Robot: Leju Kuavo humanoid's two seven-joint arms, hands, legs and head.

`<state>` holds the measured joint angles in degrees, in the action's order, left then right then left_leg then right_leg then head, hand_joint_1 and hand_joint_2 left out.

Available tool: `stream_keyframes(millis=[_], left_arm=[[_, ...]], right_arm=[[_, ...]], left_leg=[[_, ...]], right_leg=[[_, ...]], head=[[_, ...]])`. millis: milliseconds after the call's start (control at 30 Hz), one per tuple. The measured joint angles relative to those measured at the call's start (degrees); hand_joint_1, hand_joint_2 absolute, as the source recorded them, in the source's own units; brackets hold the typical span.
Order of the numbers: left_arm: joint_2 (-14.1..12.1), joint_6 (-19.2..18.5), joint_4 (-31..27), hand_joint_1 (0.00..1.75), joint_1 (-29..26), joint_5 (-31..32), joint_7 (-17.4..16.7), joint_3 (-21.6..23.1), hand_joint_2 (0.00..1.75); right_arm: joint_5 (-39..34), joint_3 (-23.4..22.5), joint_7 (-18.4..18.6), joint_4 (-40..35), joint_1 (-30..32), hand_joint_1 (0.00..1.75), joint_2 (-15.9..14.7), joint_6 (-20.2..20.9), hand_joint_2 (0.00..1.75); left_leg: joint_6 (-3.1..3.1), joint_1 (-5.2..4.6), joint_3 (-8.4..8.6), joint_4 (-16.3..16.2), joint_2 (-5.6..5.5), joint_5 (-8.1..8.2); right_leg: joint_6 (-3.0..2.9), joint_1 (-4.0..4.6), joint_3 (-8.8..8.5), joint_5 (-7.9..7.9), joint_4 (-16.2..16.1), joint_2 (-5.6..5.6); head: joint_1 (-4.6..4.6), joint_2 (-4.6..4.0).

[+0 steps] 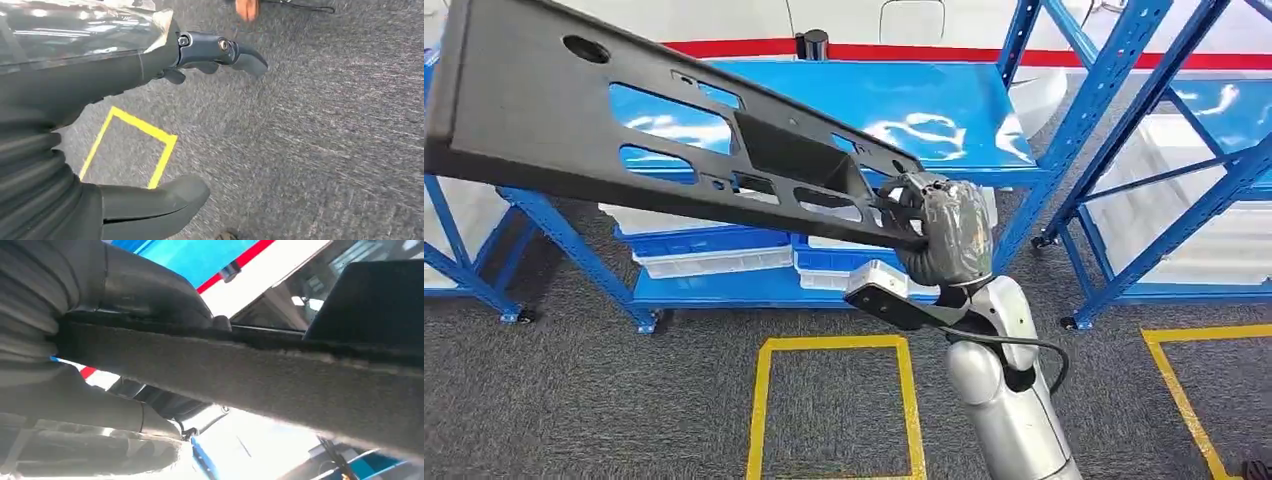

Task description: Take the parts from the cabinet and place them on the table.

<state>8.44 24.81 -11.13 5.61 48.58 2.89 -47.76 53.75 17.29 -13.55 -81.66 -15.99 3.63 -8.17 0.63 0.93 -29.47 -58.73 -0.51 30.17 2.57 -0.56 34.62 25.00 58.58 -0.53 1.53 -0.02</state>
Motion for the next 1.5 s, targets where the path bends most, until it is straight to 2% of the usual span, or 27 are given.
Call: stream_keyframes(millis=[67, 133, 200, 267, 367, 433, 467, 567, 600, 667, 700, 733, 800, 867, 900, 933, 967, 1033, 1067, 1100, 1167, 1233, 1267, 1333, 1400, 1467, 1500], left_arm=[[0.0, 0.4, 0.0, 0.0, -0.1, -0.6, 0.0, -0.9, 1.75], [0.0, 0.5, -0.1, 0.0, 0.1, -0.7, 0.5, -1.4, 1.75], [-0.2, 0.6, -0.2, 0.0, 0.1, -0.7, 1.3, -1.9, 1.75], [-0.1, 0.8, -0.2, 0.0, 0.1, -0.6, 1.4, -2.2, 1.75], [-0.1, 0.9, -0.2, 0.0, 0.1, 0.3, 1.4, -2.2, 1.75], [-0.2, 1.4, -0.2, 0.0, 0.1, 0.8, 1.4, -2.2, 1.75], [-0.1, 1.5, -0.2, 0.0, 0.1, 0.8, 1.4, -2.2, 1.75], [-0.3, 1.7, -0.2, 0.0, 0.0, 0.8, 1.4, -2.3, 1.75], [-0.5, 1.7, -0.2, 0.0, -0.1, 0.8, 1.4, -2.3, 1.75], [-0.5, 1.9, -0.2, 0.0, 0.0, 0.8, 1.3, -2.3, 1.75], [-0.6, 1.9, -0.2, 0.0, 0.0, 1.1, 1.2, -2.3, 1.75], [-0.6, 1.9, -0.2, 0.0, 0.0, 1.5, 0.9, -2.3, 1.75], [-0.7, 1.9, -0.2, 0.0, 0.0, 2.5, 0.4, -2.3, 1.75], [-0.8, 1.6, -0.2, 0.0, 0.0, 3.5, 0.2, -2.3, 1.75], [-0.8, 1.5, -0.2, 0.0, 0.1, 3.7, 0.2, -2.3, 1.75], [-0.8, 1.5, -0.2, 0.0, 0.3, 3.8, 0.1, -2.3, 1.75], [-0.9, 1.5, -0.2, 0.0, 0.3, 3.9, 0.1, -2.3, 1.75], [-1.0, 1.5, -0.2, 0.0, 0.3, 4.0, 0.0, -2.2, 1.75], [-1.1, 1.6, -0.2, 0.0, 0.3, 3.7, 0.0, -2.2, 1.75], [-1.1, 1.8, -0.2, 0.0, 0.2, 3.3, -0.1, -2.2, 1.75], [-1.2, 2.4, -0.2, 0.0, 0.3, 1.9, -0.4, -2.5, 1.75], [-1.3, 2.6, -0.2, 0.0, 0.3, 0.7, -0.8, -3.4, 1.75], [-1.3, 2.6, -0.2, 0.0, 0.3, 0.6, -0.9, -3.8, 1.75], [-1.2, 2.6, -0.2, 0.0, 0.3, 1.1, -0.9, -4.1, 1.75], [-1.0, 2.6, -0.2, 0.0, 0.3, 1.2, -0.7, -4.3, 1.75], [-1.0, 2.8, -0.2, 0.0, 0.3, 0.9, -0.5, -4.8, 1.75], [-1.0, 2.8, -0.2, 0.0, 0.3, 0.6, -0.4, -5.0, 1.75]], right_arm=[[-0.7, -0.2, -0.7, 0.2, -0.1, 1.75, 0.2, 0.4, 1.75], [-1.2, -0.6, -1.1, 0.7, -0.3, 1.75, 0.2, 0.2, 1.75], [-1.9, -1.2, -1.4, 0.9, -0.2, 1.75, 0.2, -0.2, 1.75], [-2.8, -2.1, -2.0, 0.9, 0.5, 1.75, -0.1, -0.7, 1.75], [-4.7, -3.4, -3.3, 0.0, 1.9, 1.75, -0.1, -0.9, 1.75], [-6.2, -4.0, -4.3, -1.3, 2.2, 1.75, -0.1, -0.9, 1.75], [-6.9, -4.3, -4.8, -2.0, 2.4, 1.75, 0.0, -0.9, 1.75], [-8.1, -5.2, -5.2, -3.1, 3.3, 1.75, 0.0, -0.9, 1.75], [-8.2, -5.3, -5.2, -3.1, 3.4, 1.75, 0.0, -0.9, 1.75], [-8.5, -5.6, -5.4, -3.5, 3.7, 1.75, 0.3, -1.1, 1.75], [-8.4, -5.8, -6.0, -3.6, 3.9, 1.75, 0.3, -1.7, 1.75], [-8.0, -5.9, -6.4, -3.8, 4.1, 1.75, 0.3, -2.6, 1.75], [-7.9, -6.0, -7.0, -4.5, 5.1, 1.75, 0.3, -3.7, 1.75], [-8.0, -6.1, -6.0, -5.0, 6.2, 1.75, 0.3, -2.8, 1.75], [-7.9, -6.2, -5.2, -5.2, 6.6, 1.75, 0.3, -2.1, 1.75], [-7.7, -6.2, -4.5, -5.6, 7.0, 1.75, 0.4, -1.8, 1.75], [-7.6, -6.4, -4.2, -5.8, 7.2, 1.75, 0.4, -1.7, 1.75], [-7.7, -6.4, -4.1, -6.0, 7.4, 1.75, 0.5, -1.6, 1.75], [-7.6, -6.4, -4.1, -6.1, 7.6, 1.75, 0.5, -1.6, 1.75], [-7.6, -6.5, -4.0, -6.1, 7.8, 1.75, 0.5, -1.5, 1.75], [-8.2, -6.6, -4.4, -6.1, 7.7, 1.75, 0.6, -0.6, 1.75], [-10.5, -6.5, -6.4, -5.6, 6.8, 1.75, 1.1, 1.0, 1.75], [-11.9, -6.5, -7.3, -4.6, 5.9, 1.75, 1.4, 1.9, 1.75], [-13.2, -6.3, -8.2, -2.9, 4.6, 1.75, 1.5, 2.5, 1.75], [-14.3, -6.3, -8.7, -2.1, 4.2, 1.75, 1.5, 2.8, 1.75], [-14.9, -6.2, -9.3, -2.0, 4.1, 1.75, 1.6, 3.1, 1.75], [-15.1, -6.2, -9.4, -1.9, 4.2, 1.75, 1.6, 3.4, 1.75]], left_leg=[[-1.8, -0.28, -1.41, 0.4, 0.27, -1.25], [-3.28, -0.21, -2.5, 0.5, 0.58, -2.69], [-3.58, -0.4, -4.23, 0.5, 0.6, -4.11], [-3.59, -0.55, -6.24, 0.5, 0.6, -5.63], [-3.16, -0.57, -8.87, 0.4, 0.62, -7.74], [-2.54, -0.88, -9.76, 0.2, 0.56, -8.87], [-2.22, -0.92, -9.93, 0.2, 0.72, -9.54], [-1.21, -0.91, -10.03, 1.2, 0.63, -11.66], [-1.02, -0.49, -10.6, 0.8, 0.52, -10.81], [-0.3, -0.25, -12.1, -4.6, 0.46, -2.62], [-0.01, -0.17, -12.89, -8.9, 0.42, 0.62], [0.29, -0.15, -13.58, -13.4, 0.4, 2.52], [0.64, 0.01, -12.91, -17.4, 0.4, 0.82], [0.71, 0.46, -7.95, -12.6, 0.44, -2.91], [0.64, 0.65, -4.03, -7.7, 0.39, -3.1], [0.53, 0.65, -0.41, -2.7, 0.2, -0.83], [0.13, 0.29, 0.94, -0.2, 0.04, 0.02], [-0.36, -0.18, 0.27, 0.2, 0.05, 0.18], [-1.21, -0.33, -0.21, 0.3, 0.11, -0.41], [-2.22, 0.13, -1.12, 0.9, 0.44, -1.28], [-3.23, -0.05, -2.41, 0.9, 0.69, -2.68], [-3.35, -0.17, -4.21, 0.8, 0.89, -4.1], [-3.3, -0.19, -5.24, 0.8, 1.09, -4.89], [-3.1, -0.15, -7.03, 0.7, 1.21, -6.29], [-2.55, -0.06, -8.61, 0.7, 1.0, -7.66], [-1.73, -0.39, -9.5, 0.5, 0.8, -8.73], [-1.44, -0.4, -9.38, 0.9, 0.81, -9.67]], right_leg=[[0.86, -0.12, 0.76, -0.92, -0.1, 0.09], [0.07, -0.27, 2.64, 3.65, 3.2, 0.17], [-0.72, -0.27, 4.88, 9.18, 11.1, 0.28], [-0.02, -0.27, 5.4, 10.37, 17.4, 0.32], [1.72, -0.24, -1.2, 5.53, 11.0, 0.33], [0.69, 0.1, -9.43, 6.95, 0.2, 0.29], [0.16, 0.53, -11.25, 8.33, -3.8, 0.36], [-0.91, 0.57, -9.42, 6.97, -3.0, 0.46], [-1.58, -0.74, -8.87, 6.12, -3.1, 0.25], [-2.9, -0.38, -7.64, 4.53, -3.1, 0.24], [-2.95, -0.23, -6.74, 3.79, -3.0, 0.19], [-2.97, -0.13, -5.83, 3.05, -2.9, 0.15], [-2.64, -0.09, -4.0, 2.06, -2.4, 0.08], [-2.25, -0.18, -2.22, 1.3, -1.5, 0.05], [-1.87, -0.18, -1.59, 1.05, -1.0, 0.08], [-1.61, -0.01, -1.0, 0.91, -0.5, 0.08], [-1.28, 0.19, -0.76, 0.68, -0.1, 0.02], [-0.19, -0.02, 0.01, -0.41, -0.1, -0.06], [0.31, 0.01, 0.32, -0.95, -0.2, -0.03], [0.49, -0.12, 0.91, -0.57, 0.2, -0.02], [-0.57, -0.16, 3.06, 4.73, 4.3, 0.17], [-1.08, -0.19, 4.99, 9.81, 12.5, 0.26], [-0.58, -0.2, 5.39, 10.44, 16.1, 0.26], [1.01, -0.37, 2.99, 7.89, 15.9, 0.25], [1.99, -0.64, -3.1, 4.99, 8.1, 0.25], [0.92, -0.15, -10.5, 7.45, -2.8, 0.32], [0.35, -0.01, -10.01, 7.42, -2.5, 0.58]], head=[[-0.04, 0.0], [0.09, 0.0], [0.07, 0.0], [0.04, 0.0], [0.04, 0.0], [0.07, 0.0], [-0.07, 0.02], [-0.09, 0.0], [-0.04, 0.0], [-0.26, 0.0], [-0.24, 0.0], [-0.31, 0.0], [-0.31, 0.0], [-0.28, 0.0], [-0.31, 0.0], [-0.33, 0.0], [-0.15, 0.0], [-0.2, 0.0], [-0.13, 0.0], [-0.15, 0.0], [-0.02, 0.0], [0.0, 0.0], [0.0, 0.0], [0.0, 0.0], [0.02, 0.0], [0.0, 0.0], [-0.29, 0.0]])
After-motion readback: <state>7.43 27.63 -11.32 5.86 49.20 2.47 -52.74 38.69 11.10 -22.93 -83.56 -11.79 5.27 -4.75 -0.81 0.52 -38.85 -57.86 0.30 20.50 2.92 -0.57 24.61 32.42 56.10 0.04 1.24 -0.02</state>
